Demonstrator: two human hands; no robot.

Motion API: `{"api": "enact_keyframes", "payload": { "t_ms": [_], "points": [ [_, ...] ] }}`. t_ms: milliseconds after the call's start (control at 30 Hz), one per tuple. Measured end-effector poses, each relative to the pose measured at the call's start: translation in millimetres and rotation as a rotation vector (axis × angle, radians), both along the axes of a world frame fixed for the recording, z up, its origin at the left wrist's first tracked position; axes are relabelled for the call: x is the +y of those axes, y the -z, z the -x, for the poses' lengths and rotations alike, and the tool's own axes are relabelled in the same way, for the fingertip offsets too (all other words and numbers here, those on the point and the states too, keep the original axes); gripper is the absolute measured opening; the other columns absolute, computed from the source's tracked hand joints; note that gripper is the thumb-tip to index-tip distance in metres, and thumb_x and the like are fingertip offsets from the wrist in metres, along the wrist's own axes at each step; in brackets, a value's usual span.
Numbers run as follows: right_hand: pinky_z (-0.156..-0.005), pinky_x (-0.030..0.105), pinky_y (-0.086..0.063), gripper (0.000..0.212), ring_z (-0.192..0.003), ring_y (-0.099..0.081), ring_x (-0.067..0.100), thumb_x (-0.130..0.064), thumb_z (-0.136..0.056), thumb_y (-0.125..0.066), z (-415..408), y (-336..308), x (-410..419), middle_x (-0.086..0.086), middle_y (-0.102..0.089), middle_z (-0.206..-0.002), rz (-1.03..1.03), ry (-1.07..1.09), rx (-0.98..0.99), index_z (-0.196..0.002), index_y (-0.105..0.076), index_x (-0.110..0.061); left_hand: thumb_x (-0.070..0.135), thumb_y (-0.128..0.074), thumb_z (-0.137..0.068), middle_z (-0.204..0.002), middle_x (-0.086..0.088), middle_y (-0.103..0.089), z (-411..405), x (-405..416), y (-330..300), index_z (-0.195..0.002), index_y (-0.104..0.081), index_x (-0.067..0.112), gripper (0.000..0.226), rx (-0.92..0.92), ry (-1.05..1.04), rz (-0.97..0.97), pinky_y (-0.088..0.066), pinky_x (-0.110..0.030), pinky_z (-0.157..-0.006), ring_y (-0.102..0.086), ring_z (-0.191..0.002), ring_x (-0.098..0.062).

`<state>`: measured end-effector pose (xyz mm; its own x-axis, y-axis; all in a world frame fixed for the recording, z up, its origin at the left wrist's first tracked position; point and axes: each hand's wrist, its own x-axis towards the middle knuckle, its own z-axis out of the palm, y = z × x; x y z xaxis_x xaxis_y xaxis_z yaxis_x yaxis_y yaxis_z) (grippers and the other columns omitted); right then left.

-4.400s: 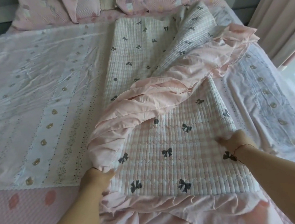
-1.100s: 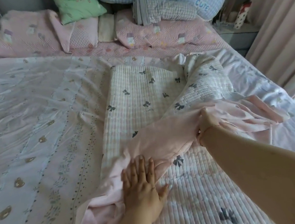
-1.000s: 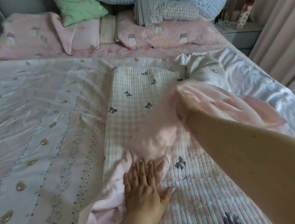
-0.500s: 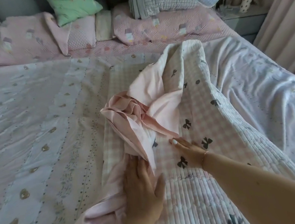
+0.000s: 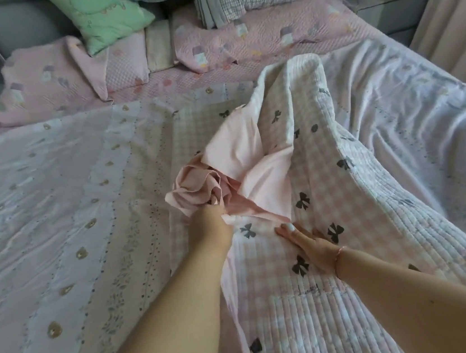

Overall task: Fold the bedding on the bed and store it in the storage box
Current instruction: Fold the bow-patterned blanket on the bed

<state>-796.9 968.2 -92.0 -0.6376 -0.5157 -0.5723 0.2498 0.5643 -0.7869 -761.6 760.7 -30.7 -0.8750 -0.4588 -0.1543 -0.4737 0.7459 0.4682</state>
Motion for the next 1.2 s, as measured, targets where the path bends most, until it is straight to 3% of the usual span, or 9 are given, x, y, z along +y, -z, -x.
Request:
{"api": "enact_keyframes", "payload": {
  "t_ms": [167,267,367,467,567,700,933,1033,1200],
  "points": [
    [-0.114,0.033,0.008,0.069,-0.146,-0.001,0.017,-0.069,-0.083,-0.016,4,9,1,-0.012,-0.015,-0.157,-0.014,0.067,0.027,-0.143,-0.035,-0.041,0.018,-0.052,-0.096,-0.118,-0.022,-0.060,-1,-30,0,-0.107,-0.067,-0.002,0.027,-0.030,-0.444,0.154,-0.043,-0.035,-0.082,-0.054,-0.104,-0.034],
    [-0.114,0.033,0.011,0.061,-0.146,0.003,0.016,-0.064,-0.088,-0.010,1,13,2,-0.012,-0.011,-0.158,-0.046,0.019,0.100,-0.142,-0.032,-0.047,0.012,-0.062,-0.081,-0.119,-0.015,-0.052,12,-6,-17,-0.097,-0.065,0.008,0.017,0.289,-0.323,0.279,-0.037,-0.033,-0.087,-0.043,-0.109,-0.031],
    [-0.113,0.026,0.008,0.055,-0.146,-0.002,0.011,-0.059,-0.095,-0.013,-2,18,3,-0.012,-0.015,-0.157,-0.024,0.038,0.096,-0.144,-0.030,-0.042,0.019,-0.061,-0.082,-0.113,-0.008,-0.054,43,24,-31,-0.108,-0.060,0.016,0.025,0.391,-0.220,-0.136,-0.036,-0.024,-0.076,-0.052,-0.096,-0.023],
    [-0.117,0.027,-0.006,0.057,-0.144,-0.016,0.013,-0.060,-0.096,-0.021,-2,16,3,-0.011,-0.025,-0.153,0.074,0.116,0.037,-0.147,-0.028,-0.033,0.058,-0.056,-0.085,-0.132,0.006,-0.047,64,40,-38,-0.138,-0.043,0.042,0.057,0.073,-0.244,-0.713,-0.046,-0.042,-0.099,-0.052,-0.114,-0.025],
    [-0.118,0.037,-0.019,0.065,-0.139,-0.031,0.015,-0.075,-0.085,-0.028,-2,22,3,-0.010,-0.041,-0.145,0.063,0.163,0.047,-0.135,-0.046,-0.038,0.072,-0.051,-0.084,-0.140,-0.006,-0.048,71,49,-48,-0.144,-0.036,0.036,0.071,-0.204,-0.235,-1.075,-0.044,-0.045,-0.104,-0.050,-0.120,-0.028],
    [-0.116,0.039,-0.026,0.089,-0.135,-0.037,0.015,-0.089,-0.069,-0.033,-1,27,2,-0.008,-0.046,-0.142,0.052,0.215,0.038,-0.135,-0.050,-0.032,0.075,-0.056,-0.077,-0.147,-0.018,-0.037,84,47,-53,-0.150,-0.028,0.022,0.095,-0.359,-0.387,-1.190,-0.040,-0.052,-0.105,-0.040,-0.133,-0.037],
    [-0.116,0.033,-0.025,0.049,-0.135,-0.036,0.010,-0.073,-0.085,-0.032,-3,19,2,-0.013,-0.046,-0.140,0.111,0.176,0.131,-0.122,-0.052,-0.046,0.076,-0.066,-0.065,-0.151,-0.020,-0.027,82,74,-36,-0.147,-0.031,0.031,0.100,-0.424,-0.630,-1.493,-0.043,-0.063,-0.097,-0.042,-0.126,-0.053],
    [-0.119,0.036,-0.019,0.044,-0.137,-0.030,0.003,-0.083,-0.077,-0.025,-1,21,3,-0.019,-0.039,-0.144,0.105,0.125,0.135,-0.106,-0.052,-0.063,0.076,-0.064,-0.069,-0.145,-0.009,-0.042,85,79,-13,-0.140,-0.042,0.027,0.089,-0.221,-0.638,-1.561,-0.045,-0.051,-0.100,-0.044,-0.127,-0.039],
    [-0.120,0.032,-0.007,0.042,-0.130,-0.020,-0.006,-0.045,-0.100,-0.019,2,20,4,-0.022,-0.031,-0.138,0.030,0.055,0.165,-0.134,-0.045,-0.041,0.046,-0.067,-0.084,-0.109,-0.013,-0.060,99,74,4,-0.120,-0.057,0.002,0.058,-0.027,-0.700,-1.536,-0.049,-0.032,-0.087,-0.058,-0.099,-0.025]
  ]
}}
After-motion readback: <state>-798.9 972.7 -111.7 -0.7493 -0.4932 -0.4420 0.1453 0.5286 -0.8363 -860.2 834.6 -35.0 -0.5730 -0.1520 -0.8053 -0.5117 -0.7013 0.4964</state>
